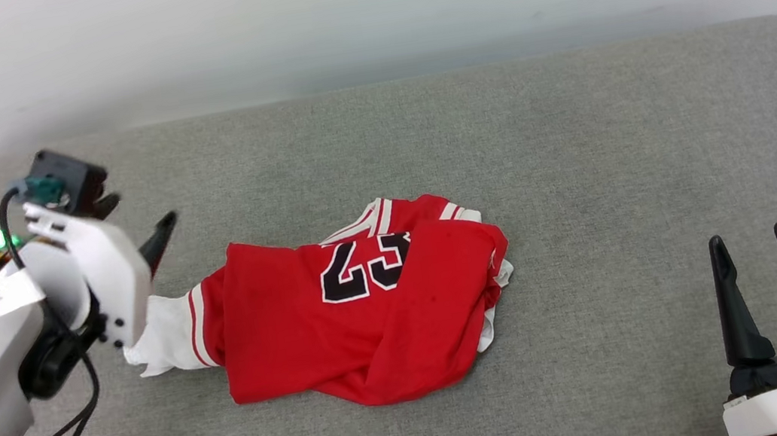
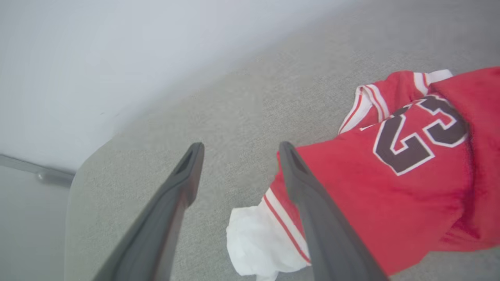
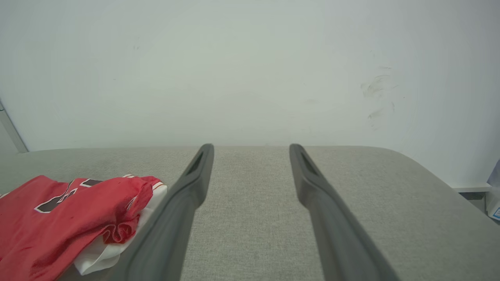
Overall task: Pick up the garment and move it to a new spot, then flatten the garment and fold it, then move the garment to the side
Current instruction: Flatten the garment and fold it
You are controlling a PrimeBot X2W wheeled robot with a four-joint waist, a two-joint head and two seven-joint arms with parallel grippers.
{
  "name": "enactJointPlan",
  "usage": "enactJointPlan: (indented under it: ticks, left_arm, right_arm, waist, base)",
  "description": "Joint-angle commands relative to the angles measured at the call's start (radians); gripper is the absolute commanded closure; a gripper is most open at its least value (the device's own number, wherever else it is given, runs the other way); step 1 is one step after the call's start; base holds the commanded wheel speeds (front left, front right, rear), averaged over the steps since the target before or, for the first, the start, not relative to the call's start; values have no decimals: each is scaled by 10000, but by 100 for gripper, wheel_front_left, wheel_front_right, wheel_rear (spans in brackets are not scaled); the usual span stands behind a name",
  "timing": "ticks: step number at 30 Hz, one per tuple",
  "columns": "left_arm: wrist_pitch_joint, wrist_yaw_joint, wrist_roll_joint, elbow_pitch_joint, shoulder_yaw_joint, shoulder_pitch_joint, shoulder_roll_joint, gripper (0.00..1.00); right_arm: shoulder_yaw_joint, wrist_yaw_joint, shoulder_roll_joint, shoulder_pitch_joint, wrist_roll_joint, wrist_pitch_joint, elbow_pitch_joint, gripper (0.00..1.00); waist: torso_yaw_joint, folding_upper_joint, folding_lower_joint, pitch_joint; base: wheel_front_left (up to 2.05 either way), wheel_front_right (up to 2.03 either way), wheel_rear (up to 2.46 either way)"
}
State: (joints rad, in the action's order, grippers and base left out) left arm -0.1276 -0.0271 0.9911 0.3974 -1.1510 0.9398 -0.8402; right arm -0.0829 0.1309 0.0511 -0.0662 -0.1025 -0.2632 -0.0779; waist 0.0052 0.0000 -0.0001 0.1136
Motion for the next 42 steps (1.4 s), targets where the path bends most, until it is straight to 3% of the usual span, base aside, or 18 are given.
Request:
enactJointPlan:
  ticks: [1, 9, 14, 22, 34, 38, 39, 42]
  left_arm:
    - [-141, 12, 74, -468, 90, 290, 54, 0]
    - [-2250, 541, 676, -1544, -209, 1139, 502, 0]
    - [-3766, 1012, 1100, -1950, -618, 1557, 1132, 0]
    - [-5332, 1488, 1220, -1978, -1152, 1242, 1832, 0]
    - [-7108, 1564, 365, -1322, -1346, -393, 2641, 0]
    - [-7260, 1566, -84, -1124, -1451, -925, 2774, 0]
    - [-7178, 1566, -96, -1102, -1469, -963, 2807, 96]
    - [-6711, 1574, -119, -1326, -1458, -801, 2841, 100]
  right_arm:
    - [-1, -3, -17, -117, -14, -23, -16, 0]
    - [123, -3, -17, -44, 10, -23, -52, 0]
    - [144, -3, -18, 132, 23, -23, -108, 0]
    - [106, -3, -17, 499, -52, -23, -155, 0]
    - [218, -3, -19, 1034, -181, -23, -117, 0]
    - [220, -3, -19, 1118, -175, -23, -88, 0]
    - [211, -3, -19, 1128, -165, -23, -79, 0]
    - [129, -3, -19, 1026, -152, -23, -57, 0]
  waist:
    - [33, 0, 1, -67]
    - [-58, 0, 1, 15]
    - [-228, 0, 1, 342]
    - [-682, 0, 1, 920]
    - [-1057, 0, 1, 1764]
    - [-1082, 0, 1, 1858]
    - [-1077, 0, 1, 1859]
    - [-1005, 0, 1, 1738]
  base:
    - [0, 0, 0]
    - [0, 0, 0]
    - [0, 0, 0]
    - [0, 0, 0]
    - [0, 0, 0]
    - [0, 0, 0]
    - [0, 0, 0]
    - [0, 0, 0]
